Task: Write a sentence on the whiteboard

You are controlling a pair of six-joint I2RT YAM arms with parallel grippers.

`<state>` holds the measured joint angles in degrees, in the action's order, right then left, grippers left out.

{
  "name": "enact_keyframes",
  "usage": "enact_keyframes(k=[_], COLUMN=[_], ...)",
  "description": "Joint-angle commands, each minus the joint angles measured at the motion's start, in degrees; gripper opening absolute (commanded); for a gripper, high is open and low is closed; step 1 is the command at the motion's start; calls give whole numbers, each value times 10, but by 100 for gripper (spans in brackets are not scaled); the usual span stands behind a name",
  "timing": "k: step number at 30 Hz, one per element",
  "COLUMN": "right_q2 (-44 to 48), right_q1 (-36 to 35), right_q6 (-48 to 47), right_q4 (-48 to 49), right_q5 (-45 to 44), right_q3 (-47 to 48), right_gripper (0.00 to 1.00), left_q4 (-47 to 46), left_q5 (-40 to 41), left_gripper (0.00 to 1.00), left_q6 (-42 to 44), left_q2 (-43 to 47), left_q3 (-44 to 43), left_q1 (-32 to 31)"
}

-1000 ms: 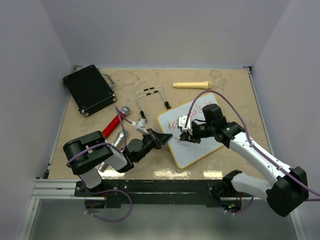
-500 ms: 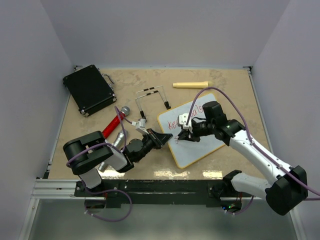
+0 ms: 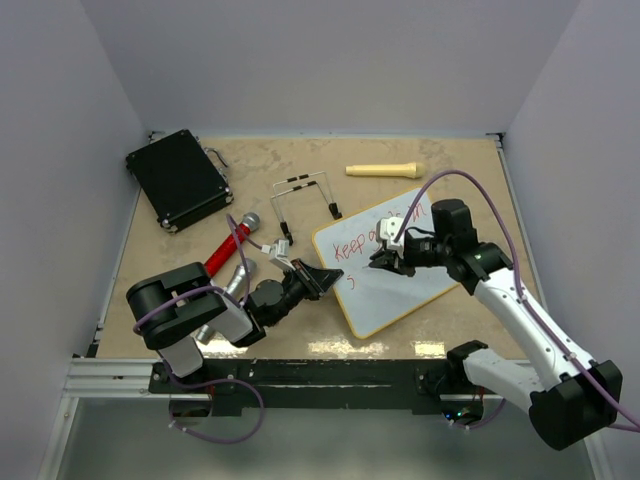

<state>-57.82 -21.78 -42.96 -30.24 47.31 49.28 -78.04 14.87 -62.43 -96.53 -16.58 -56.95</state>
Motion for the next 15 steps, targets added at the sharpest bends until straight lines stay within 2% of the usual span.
enact_keyframes(k=[1,15], right_q2=[-1,-26], right_q1=[1,-12], right_q6=[-1,48], right_q4=[8,68], right_q5=[-6,-20], right_q3=[-9,-23], right_gripper=[0,0], left_q4=[-157,-163], left_q5=[0,-6], left_gripper=[0,0], left_q6=[69,68], left_q2=[-11,-16], left_q3=[15,12], left_q1=[4,4])
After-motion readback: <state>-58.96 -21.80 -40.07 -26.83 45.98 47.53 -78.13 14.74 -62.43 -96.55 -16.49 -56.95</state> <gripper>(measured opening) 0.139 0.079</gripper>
